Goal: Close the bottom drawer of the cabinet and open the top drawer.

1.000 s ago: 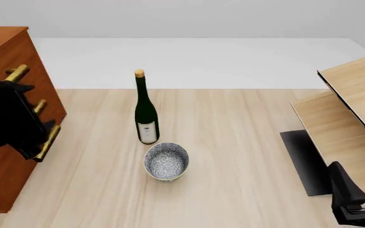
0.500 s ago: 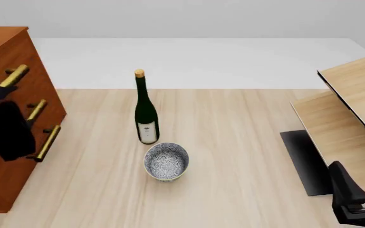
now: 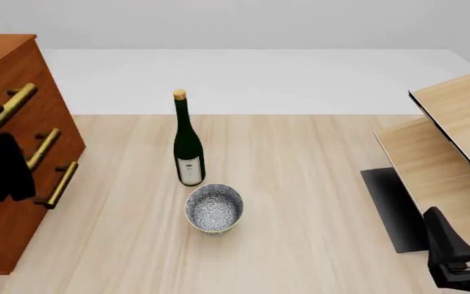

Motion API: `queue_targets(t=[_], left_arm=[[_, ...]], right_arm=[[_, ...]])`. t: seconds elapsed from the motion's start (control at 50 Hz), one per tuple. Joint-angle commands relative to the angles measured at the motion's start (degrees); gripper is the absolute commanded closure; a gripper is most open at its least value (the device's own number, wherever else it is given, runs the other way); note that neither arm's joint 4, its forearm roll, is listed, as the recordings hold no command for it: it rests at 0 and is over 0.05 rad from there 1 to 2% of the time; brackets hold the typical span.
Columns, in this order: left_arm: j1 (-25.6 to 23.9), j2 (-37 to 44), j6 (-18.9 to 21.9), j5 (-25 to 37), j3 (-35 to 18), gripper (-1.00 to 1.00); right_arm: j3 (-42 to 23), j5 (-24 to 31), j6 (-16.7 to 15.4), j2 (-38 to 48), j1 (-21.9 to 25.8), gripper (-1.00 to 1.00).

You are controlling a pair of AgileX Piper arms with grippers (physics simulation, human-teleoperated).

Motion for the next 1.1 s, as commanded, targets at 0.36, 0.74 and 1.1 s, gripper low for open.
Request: queue_targets(t=[0.36,0.74,1.1], left_arm=[[3.8,5.5,0.3,-4.1,-1.4,-1.0],[5.1,7.7,0.5,-5.8,-2.3,-1.0],[6.2,8.5,0.4,-6.5,-1.8,1.0]], right_arm=[[-0.2,0.1,0.0,0.0,0.1,-1.0],[0.1,1.2,-0.4,-1.4,0.6,-1.0],[0.2,-0.3,-0.7,0.1,0.9,-1.0]])
